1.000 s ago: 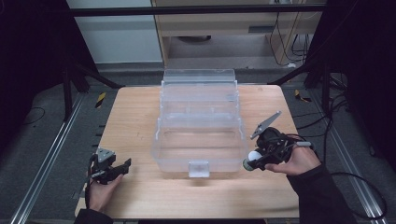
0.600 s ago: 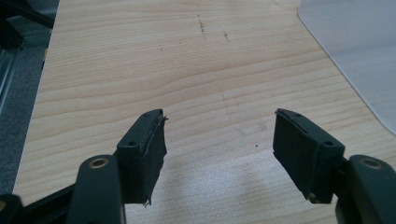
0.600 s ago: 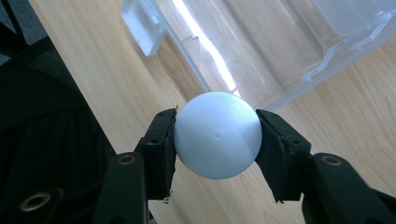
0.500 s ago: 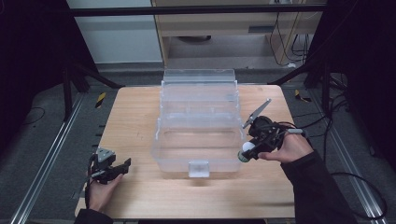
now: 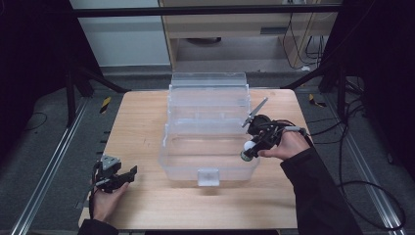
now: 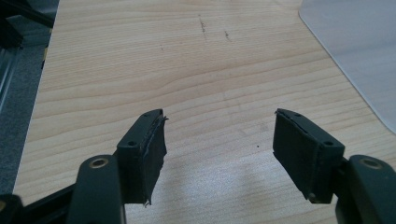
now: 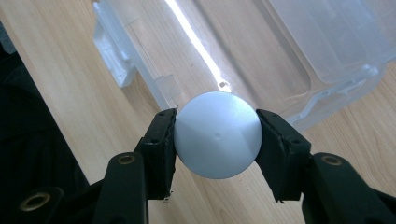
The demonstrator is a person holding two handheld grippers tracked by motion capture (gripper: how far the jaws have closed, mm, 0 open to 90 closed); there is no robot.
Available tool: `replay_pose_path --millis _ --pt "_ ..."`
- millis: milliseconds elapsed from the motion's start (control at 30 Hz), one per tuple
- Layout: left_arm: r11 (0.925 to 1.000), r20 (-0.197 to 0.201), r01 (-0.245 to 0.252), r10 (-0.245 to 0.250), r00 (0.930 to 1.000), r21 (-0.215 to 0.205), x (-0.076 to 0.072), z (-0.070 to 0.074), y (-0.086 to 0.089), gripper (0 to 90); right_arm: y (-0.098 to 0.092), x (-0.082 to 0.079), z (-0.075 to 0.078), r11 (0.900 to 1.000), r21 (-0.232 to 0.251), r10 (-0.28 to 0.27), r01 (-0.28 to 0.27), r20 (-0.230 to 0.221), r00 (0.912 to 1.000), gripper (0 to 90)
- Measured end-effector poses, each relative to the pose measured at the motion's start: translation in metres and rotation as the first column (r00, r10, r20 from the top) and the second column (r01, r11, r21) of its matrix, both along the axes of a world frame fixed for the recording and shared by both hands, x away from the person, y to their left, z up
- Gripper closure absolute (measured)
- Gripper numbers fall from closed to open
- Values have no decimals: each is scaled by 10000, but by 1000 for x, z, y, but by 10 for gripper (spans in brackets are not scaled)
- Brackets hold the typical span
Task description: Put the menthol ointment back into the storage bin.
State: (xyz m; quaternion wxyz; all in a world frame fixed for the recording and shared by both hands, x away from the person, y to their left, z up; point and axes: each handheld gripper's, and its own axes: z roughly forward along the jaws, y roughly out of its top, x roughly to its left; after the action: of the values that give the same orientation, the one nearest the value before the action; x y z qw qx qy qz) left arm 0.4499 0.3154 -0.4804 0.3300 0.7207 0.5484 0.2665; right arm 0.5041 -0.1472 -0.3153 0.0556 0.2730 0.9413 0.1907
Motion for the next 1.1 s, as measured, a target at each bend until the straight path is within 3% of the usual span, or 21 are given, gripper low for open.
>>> replay_pose_path --millis 467,800,1100 --pt "10000 17 -8 8 10000 -3 0 0 0 342 5 16 -29 9991 -414 29 -34 -124 9999 505" --pt "10000 41 -13 13 10000 -15 0 0 0 343 6 24 -53 9963 -790 329 -346 -227 9992 505" --pt "10000 42 -9 9 10000 3 0 1 0 343 5 27 -65 9942 -1009 328 -371 -439 9985 505"
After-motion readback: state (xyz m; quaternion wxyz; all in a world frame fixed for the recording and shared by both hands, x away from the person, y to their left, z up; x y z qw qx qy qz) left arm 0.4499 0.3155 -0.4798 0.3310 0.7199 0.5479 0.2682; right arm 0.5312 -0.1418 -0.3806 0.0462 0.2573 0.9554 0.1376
